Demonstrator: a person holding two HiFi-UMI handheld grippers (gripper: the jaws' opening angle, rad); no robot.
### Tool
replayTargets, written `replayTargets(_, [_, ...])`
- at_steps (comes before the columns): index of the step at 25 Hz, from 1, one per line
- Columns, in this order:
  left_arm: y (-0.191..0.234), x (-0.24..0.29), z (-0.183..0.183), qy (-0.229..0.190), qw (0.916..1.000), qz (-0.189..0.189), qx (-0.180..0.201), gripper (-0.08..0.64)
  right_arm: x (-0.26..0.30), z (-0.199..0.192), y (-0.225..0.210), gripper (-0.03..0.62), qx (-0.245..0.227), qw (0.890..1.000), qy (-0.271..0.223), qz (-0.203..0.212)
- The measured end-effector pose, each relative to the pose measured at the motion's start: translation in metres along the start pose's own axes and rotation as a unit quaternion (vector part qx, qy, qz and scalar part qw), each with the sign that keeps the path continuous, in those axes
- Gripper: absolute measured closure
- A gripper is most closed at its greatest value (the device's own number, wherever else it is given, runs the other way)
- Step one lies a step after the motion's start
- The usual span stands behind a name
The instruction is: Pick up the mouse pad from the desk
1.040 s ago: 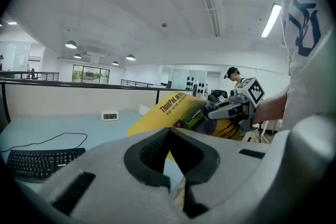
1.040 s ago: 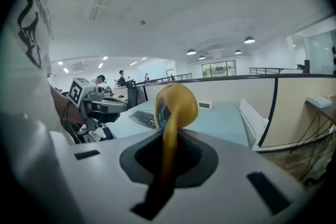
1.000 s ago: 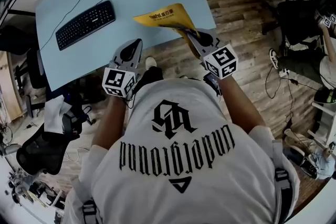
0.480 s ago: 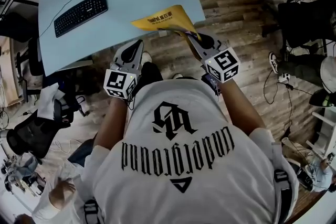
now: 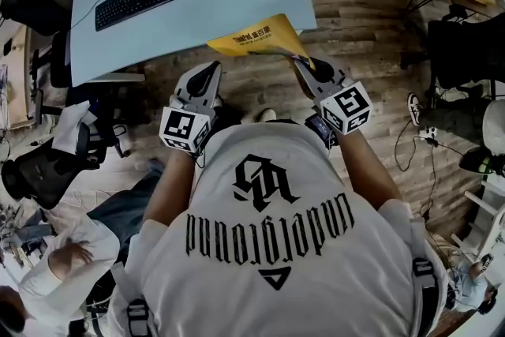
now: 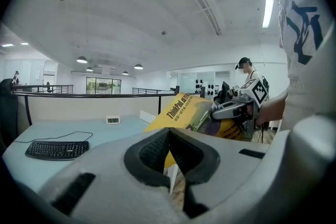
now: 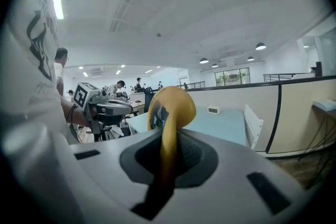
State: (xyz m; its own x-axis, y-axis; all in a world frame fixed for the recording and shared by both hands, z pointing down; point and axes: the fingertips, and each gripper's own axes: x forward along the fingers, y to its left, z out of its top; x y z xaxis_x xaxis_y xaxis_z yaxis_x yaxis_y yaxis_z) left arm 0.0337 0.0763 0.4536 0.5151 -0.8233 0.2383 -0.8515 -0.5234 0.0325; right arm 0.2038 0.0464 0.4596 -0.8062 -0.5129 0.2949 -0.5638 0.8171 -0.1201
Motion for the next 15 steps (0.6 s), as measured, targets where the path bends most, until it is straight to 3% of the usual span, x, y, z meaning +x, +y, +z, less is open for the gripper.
replayTargets(15, [0.012,-0.049,0.002,-0.01,0.9997,0.02,-0.002,0.552,-0.005,0.013,0.042,0.569,0.003,1.0,-0.026,0.005])
